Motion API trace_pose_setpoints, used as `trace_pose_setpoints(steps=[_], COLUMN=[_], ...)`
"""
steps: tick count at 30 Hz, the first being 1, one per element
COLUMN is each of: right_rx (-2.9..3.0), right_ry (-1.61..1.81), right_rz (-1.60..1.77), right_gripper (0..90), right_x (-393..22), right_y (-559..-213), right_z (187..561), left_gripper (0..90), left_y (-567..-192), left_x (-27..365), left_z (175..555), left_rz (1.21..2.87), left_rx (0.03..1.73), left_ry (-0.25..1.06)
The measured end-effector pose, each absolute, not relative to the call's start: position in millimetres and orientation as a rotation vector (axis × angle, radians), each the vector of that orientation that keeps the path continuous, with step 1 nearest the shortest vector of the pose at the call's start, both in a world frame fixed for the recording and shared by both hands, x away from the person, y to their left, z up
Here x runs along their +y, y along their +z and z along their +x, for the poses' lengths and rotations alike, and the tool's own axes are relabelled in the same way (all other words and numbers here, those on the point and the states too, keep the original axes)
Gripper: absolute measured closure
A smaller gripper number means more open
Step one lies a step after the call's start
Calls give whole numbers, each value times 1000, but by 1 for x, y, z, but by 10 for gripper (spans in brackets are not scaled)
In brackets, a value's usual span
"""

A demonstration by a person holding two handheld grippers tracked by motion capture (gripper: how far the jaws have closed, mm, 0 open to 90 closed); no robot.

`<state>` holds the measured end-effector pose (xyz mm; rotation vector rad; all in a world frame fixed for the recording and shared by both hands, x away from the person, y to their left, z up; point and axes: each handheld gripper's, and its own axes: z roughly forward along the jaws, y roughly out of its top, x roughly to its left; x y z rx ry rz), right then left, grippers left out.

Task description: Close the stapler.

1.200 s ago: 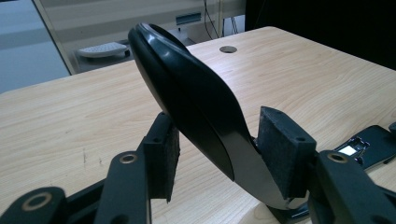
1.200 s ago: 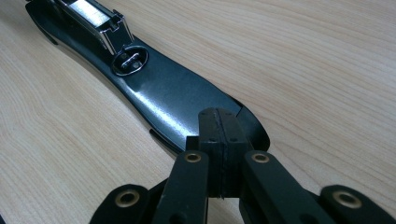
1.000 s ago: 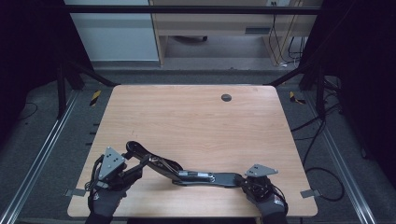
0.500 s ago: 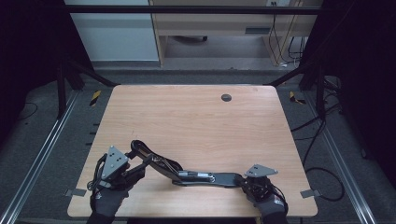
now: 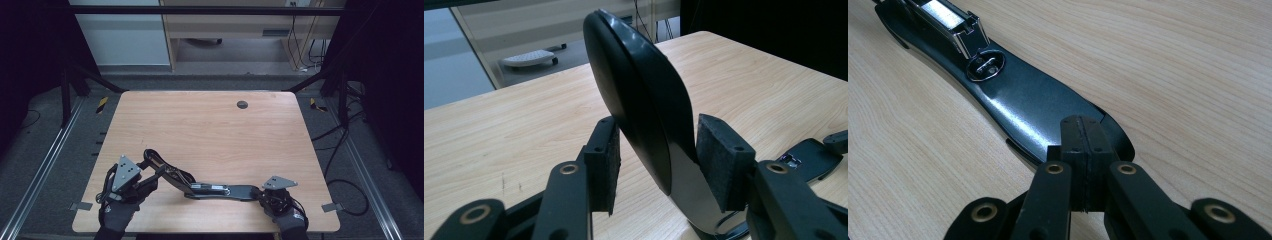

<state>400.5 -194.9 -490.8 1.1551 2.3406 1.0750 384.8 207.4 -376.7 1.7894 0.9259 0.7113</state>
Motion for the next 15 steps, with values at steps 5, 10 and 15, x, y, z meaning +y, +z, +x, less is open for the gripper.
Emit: trace_pose_setpoints(steps=[5, 10, 15], right_rx=[2339, 2339, 2341], right_ry=[1078, 1078, 1082], right_rz=[1159, 1160, 1168], right_gripper=[900, 900, 900], right_x=[-195, -195, -195], right_y=[-491, -491, -491], right_z=[401, 400, 400], left_gripper=[532, 536, 541], left_y=[-375, -373, -372], left_x=[204, 200, 197], left_z=[384, 384, 384], left_rz=[1795, 1801, 1802], left_rx=[923, 910, 909], left_ry=[716, 723, 724])
